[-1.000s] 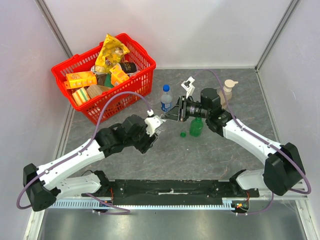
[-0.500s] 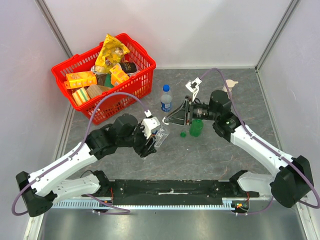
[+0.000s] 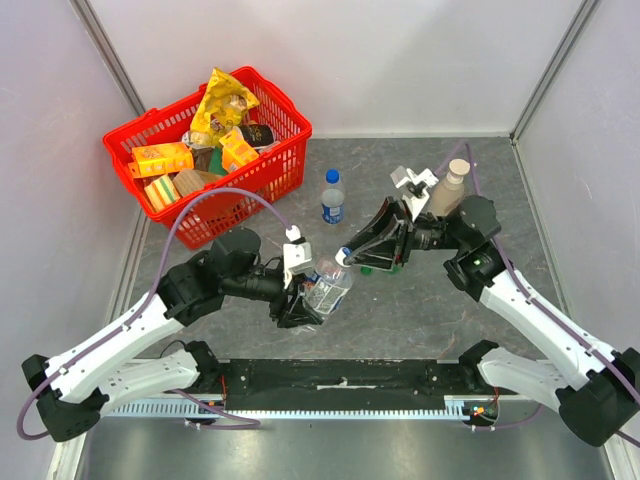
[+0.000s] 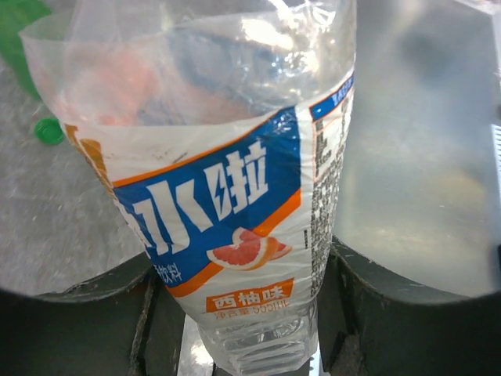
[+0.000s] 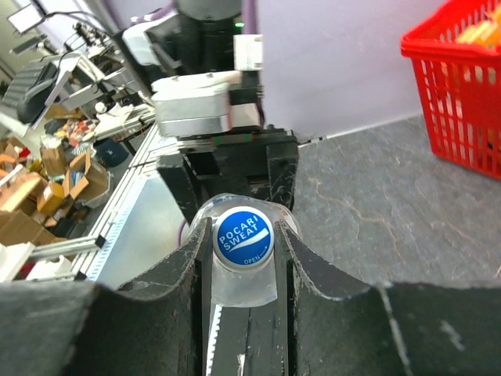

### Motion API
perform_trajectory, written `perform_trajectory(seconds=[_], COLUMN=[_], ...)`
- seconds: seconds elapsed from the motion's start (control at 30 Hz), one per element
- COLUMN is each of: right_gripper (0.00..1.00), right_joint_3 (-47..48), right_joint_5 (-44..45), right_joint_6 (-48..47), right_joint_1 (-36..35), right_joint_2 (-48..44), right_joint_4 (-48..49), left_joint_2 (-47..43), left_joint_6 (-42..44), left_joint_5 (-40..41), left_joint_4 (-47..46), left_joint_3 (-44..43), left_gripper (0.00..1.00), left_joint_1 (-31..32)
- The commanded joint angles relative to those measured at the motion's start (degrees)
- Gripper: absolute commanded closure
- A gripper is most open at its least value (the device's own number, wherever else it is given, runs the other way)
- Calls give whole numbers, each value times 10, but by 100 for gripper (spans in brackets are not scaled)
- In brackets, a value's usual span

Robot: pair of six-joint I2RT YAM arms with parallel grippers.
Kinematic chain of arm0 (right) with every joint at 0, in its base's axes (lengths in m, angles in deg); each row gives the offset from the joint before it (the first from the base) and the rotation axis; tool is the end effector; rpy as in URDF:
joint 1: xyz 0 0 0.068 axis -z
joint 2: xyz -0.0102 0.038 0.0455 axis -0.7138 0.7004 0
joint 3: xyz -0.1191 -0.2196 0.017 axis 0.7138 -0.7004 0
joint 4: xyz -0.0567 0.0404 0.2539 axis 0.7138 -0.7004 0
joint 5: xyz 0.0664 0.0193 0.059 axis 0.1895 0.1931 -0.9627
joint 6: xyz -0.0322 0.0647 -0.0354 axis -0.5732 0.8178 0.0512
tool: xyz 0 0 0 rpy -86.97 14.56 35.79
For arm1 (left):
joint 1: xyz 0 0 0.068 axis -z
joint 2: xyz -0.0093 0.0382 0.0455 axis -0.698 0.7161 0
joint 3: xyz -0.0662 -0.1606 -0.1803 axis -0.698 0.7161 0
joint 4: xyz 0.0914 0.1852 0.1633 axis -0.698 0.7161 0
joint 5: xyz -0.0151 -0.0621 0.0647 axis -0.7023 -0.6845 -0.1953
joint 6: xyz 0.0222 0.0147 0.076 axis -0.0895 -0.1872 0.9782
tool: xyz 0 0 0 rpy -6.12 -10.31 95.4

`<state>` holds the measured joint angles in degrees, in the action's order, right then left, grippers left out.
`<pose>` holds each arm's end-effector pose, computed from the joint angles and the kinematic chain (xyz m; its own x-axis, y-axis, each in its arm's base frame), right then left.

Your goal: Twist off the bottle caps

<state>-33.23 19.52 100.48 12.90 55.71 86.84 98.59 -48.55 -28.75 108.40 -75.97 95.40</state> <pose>0.1854 0.1900 0.3628 -0.4850 0.0799 -0.8709 -0.8730 -0.1018 0.4769 0.1106 -0.1975 0.3082 -0.2844 0.3909 -0.8754 0.9581 0.1493 -0.2446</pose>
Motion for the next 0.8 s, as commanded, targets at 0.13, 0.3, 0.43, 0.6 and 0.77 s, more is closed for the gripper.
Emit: perform_trajectory(seconds=[0.13,0.3,0.43,0.6,0.77], right_gripper=[100,100,100,100,100], right_joint_3=[-7,-14,-17,-9,3], right_joint_5=[-59,-70,-63,-60,-45], right_joint_6=[12,9,-4,-17,-41], right_joint_1=[-33,-44,-44,-44,-44], right_joint_2=[-38,-52,-67,-69,-68], right_joint_4=[125,161,168,150,112], left_joint_2=[-3,12,26,37,30], left_joint_6=[-30,-44,-50,-48,-35], left_joint_5=[-193,-251,-278,-278,-238], left_joint_4=[-149,-180,-191,-191,-169], left_joint_3=[-25,-34,-37,-36,-37], left_gripper=[79,79,79,79,79], left_joint_1=[4,5,5,5,5])
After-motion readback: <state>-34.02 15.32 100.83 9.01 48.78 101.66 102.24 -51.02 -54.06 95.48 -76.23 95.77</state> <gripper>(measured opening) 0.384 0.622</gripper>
